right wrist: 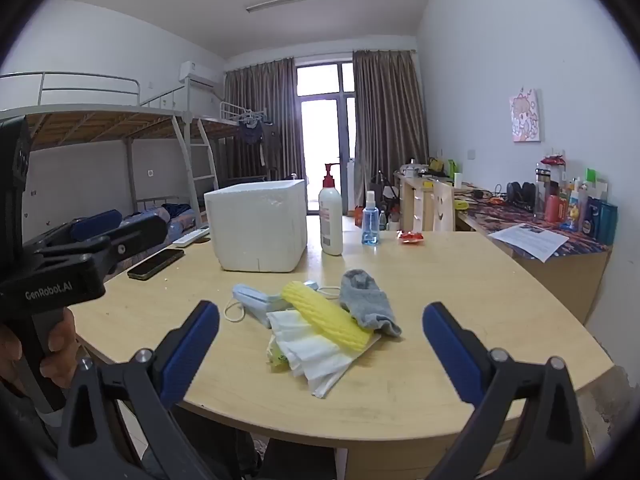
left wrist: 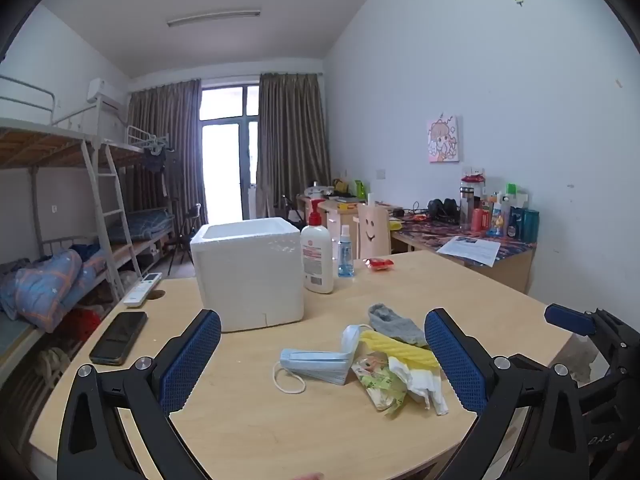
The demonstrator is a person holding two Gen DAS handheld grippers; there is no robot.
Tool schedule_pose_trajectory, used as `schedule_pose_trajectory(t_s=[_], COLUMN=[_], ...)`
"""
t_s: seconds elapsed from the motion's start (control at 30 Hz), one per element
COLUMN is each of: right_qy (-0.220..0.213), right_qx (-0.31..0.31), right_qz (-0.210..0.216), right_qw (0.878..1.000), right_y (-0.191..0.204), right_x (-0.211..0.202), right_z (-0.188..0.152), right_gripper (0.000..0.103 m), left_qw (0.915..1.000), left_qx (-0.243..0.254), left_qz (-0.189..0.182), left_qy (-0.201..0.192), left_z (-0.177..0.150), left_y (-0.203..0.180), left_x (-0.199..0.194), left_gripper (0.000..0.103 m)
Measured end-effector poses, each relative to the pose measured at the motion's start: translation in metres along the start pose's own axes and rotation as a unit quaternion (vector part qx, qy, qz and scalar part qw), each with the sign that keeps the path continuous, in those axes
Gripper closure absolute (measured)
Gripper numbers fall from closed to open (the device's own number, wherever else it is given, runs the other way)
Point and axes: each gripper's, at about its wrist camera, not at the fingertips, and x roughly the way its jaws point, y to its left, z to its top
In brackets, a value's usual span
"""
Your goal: Organize soft objects
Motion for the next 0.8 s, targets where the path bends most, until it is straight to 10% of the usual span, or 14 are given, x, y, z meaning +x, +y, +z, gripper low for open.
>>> schedule_pose_trajectory(t_s=[0.8], right_qy=[-0.011], right_qx=[-0.002], right_qz=[-0.005], right_qw=[1.0], right_y=[-0.0017], right_x=[-0.0031], right_z=[0.0045], right_gripper=[0.0], left_qw=[0.9996], left_qx=[-0.016], left_qz=[-0.002], left_qy=[0.021], left_z=[-0.0036], left_y=[0.0064], left_x=[0.0041], left_gripper=[0.001])
